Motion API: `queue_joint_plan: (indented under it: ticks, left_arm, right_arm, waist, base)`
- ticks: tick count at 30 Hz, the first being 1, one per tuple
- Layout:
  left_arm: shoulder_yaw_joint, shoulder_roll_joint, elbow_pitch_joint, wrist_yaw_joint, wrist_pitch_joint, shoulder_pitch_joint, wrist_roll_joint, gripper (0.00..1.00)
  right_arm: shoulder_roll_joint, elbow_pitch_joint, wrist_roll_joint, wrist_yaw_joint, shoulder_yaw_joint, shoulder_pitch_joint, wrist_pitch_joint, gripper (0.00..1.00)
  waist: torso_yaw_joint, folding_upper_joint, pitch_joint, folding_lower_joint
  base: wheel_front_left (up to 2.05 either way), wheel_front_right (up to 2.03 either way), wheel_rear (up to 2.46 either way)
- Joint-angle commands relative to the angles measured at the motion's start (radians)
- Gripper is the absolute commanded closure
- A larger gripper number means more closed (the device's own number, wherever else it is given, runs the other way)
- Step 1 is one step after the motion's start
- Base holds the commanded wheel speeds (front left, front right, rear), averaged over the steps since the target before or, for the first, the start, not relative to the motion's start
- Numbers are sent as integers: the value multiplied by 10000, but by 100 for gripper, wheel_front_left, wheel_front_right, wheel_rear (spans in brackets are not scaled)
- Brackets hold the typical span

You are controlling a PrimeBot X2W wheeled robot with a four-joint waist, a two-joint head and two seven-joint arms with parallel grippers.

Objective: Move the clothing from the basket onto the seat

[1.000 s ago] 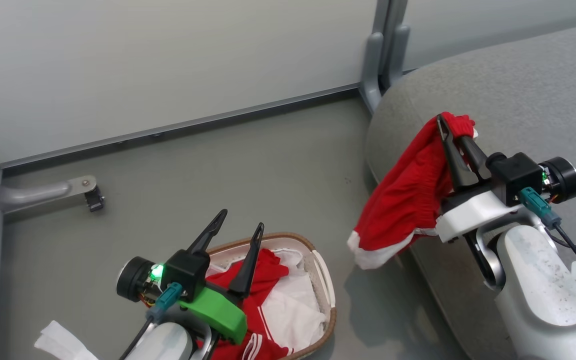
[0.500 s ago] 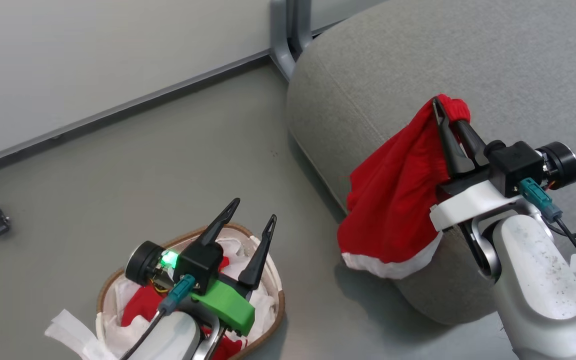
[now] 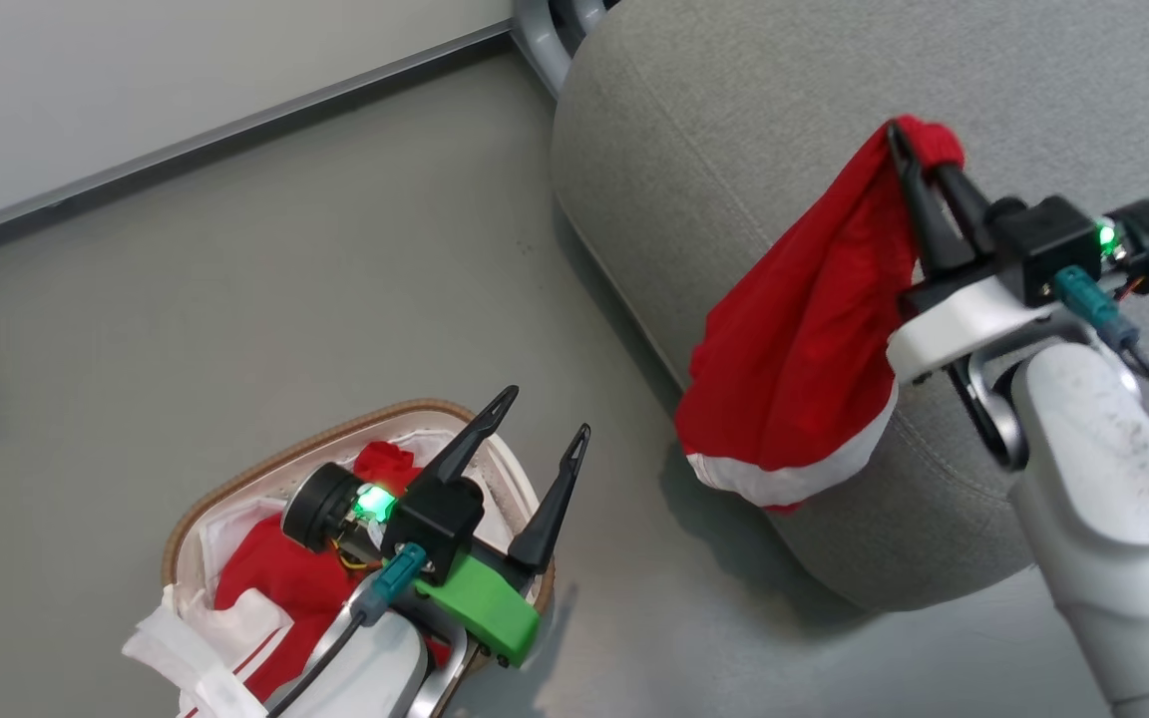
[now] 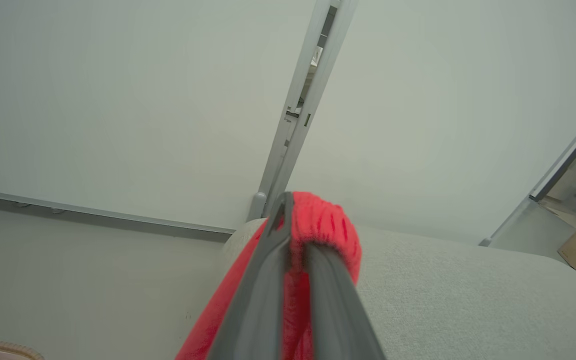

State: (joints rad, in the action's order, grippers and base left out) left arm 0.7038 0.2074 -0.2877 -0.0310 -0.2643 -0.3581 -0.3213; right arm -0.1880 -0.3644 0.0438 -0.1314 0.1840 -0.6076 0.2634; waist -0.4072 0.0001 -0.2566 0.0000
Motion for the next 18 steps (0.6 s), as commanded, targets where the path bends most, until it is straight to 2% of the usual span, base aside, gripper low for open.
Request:
queue_joint_plan:
  ticks: [1,7,11,14,18]
  left_arm:
    - [-6,8,13,-1,-3,-36,58,0]
    - [71,-9,29,-15,-2,-159,248,0]
    - [126,21,115,-42,-4,-316,374,0]
    - [215,57,124,-73,-1,-475,533,0]
    - [272,61,170,-54,1,-698,641,0]
  right_arm:
    - [-274,-169,-13,14,-26,-527,23,100]
    - [-1466,-1064,129,14,-144,-2713,-79,100]
    - [-2495,-1552,469,14,-597,-4441,-512,100]
    - [-3306,-1927,655,14,-1296,-5767,-847,100]
    - [-3919,-2578,437,12,-1819,-6632,-1087,100]
  waist:
    - [432,-1,-244,0]
    - [1164,-1,-678,0]
    - [1688,-1,-1108,0]
    - [2106,-1,-1530,0]
    - [2515,-1,-2058,0]
  base:
    - [0,0,0]
    - [0,0,0]
    - [0,0,0]
    - [0,0,0]
    - [0,0,0]
